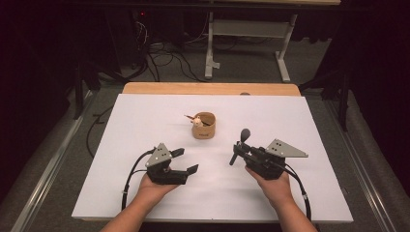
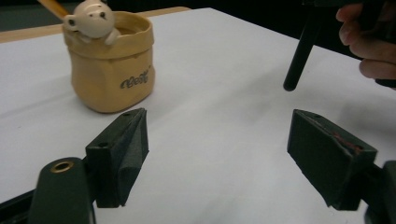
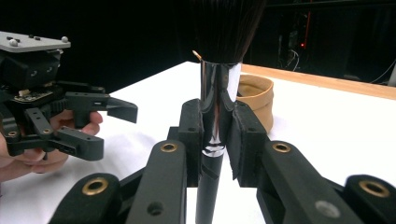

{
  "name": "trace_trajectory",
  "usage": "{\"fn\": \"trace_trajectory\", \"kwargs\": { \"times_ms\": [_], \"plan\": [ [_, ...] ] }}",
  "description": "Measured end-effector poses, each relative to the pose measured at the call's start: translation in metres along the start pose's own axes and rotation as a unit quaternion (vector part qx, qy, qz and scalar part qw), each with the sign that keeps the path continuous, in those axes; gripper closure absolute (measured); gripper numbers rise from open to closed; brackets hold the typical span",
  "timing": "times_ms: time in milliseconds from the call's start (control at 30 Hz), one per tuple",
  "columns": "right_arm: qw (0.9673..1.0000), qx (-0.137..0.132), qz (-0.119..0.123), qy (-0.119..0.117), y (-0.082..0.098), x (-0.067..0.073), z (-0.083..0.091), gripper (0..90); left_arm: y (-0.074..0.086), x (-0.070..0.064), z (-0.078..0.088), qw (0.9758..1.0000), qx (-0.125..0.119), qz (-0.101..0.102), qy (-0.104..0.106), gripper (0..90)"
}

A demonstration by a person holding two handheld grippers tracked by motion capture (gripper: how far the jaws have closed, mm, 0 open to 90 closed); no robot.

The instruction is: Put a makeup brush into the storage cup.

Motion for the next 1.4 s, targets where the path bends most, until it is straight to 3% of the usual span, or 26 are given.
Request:
{"fn": "trace_trajectory", "kwargs": {
  "times_ms": [300,600,1067,1400],
  "plan": [
    [0.9996,-0.019,-0.001,0.019,-0.005,-0.008,0.003,79.3,0.007,0.012,0.015,0.9999,-0.007,0.005,-0.015,16.2],
    [0.9992,-0.01,0.009,0.039,-0.004,-0.016,-0.008,79.3,0.011,0.013,0.018,0.9995,-0.017,-0.007,-0.025,14.5],
    [0.9984,-0.006,0.02,0.053,-0.012,-0.02,-0.031,79.3,0.013,0.008,0.019,0.9999,-0.013,-0.008,-0.003,9.3],
    [0.9978,-0.008,0.019,0.062,-0.019,-0.025,-0.046,79.4,0.013,0.007,0.019,0.9999,-0.011,-0.009,0.001,4.6]
  ]
}}
Point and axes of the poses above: each handheld gripper's, and its own axes: z roughly backward along the jaws, y roughly out of its underside, x roughly to its left, the point moved 3 cm from there along -z, roughly forward along the jaws, and after that the axes turned 2 degrees about z, right-handed, at the moved point
